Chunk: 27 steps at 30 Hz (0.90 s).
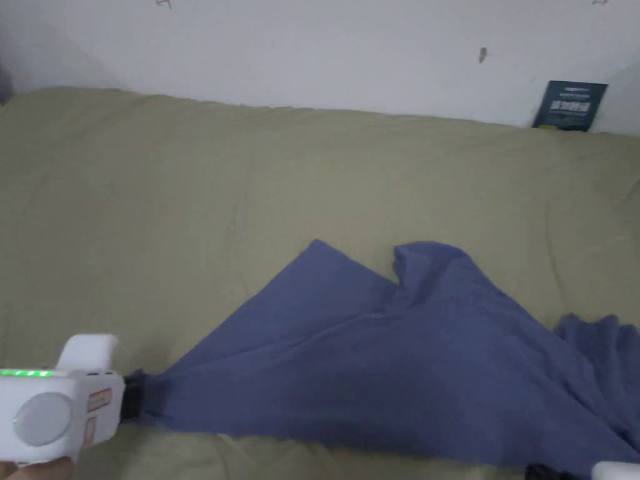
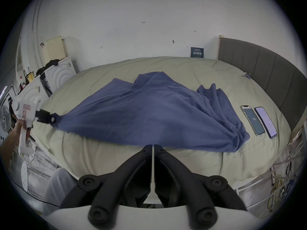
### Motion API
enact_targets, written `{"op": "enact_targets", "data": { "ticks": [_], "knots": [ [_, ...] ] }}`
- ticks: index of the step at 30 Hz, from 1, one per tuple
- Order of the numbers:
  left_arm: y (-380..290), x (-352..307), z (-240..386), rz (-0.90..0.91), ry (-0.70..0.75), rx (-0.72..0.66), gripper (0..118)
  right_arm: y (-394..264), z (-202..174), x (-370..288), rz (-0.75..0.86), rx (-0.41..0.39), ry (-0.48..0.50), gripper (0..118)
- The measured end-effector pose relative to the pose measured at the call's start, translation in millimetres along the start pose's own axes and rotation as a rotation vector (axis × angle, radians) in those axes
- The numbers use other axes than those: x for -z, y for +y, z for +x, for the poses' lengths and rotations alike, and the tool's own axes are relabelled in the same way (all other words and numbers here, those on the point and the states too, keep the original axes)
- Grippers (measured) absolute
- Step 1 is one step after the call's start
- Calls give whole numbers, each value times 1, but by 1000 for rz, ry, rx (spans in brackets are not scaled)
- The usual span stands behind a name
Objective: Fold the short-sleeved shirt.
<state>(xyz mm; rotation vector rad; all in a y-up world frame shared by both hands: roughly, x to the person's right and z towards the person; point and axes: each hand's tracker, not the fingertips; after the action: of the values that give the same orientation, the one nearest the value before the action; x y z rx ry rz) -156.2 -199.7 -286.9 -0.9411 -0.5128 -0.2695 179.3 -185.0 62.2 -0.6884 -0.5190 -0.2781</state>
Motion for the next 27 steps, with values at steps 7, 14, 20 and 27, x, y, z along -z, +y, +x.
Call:
{"op": "enact_targets", "data": {
  "ticks": [7, 14, 20, 27],
  "knots": [
    [6, 6, -12, -37, -41, -52, 0, 97, 25, 87, -26, -118, -50, 5],
    [15, 12, -18, -52, -46, -77, 0, 195, 63, 217, -81, -207, -92, 5],
    [21, 20, -22, -84, -49, -82, 0, 223, 82, 308, -295, -186, -35, 118],
    [23, 26, -17, -107, -30, -58, 0, 208, 85, 336, -389, -203, -64, 118]
  ]
}}
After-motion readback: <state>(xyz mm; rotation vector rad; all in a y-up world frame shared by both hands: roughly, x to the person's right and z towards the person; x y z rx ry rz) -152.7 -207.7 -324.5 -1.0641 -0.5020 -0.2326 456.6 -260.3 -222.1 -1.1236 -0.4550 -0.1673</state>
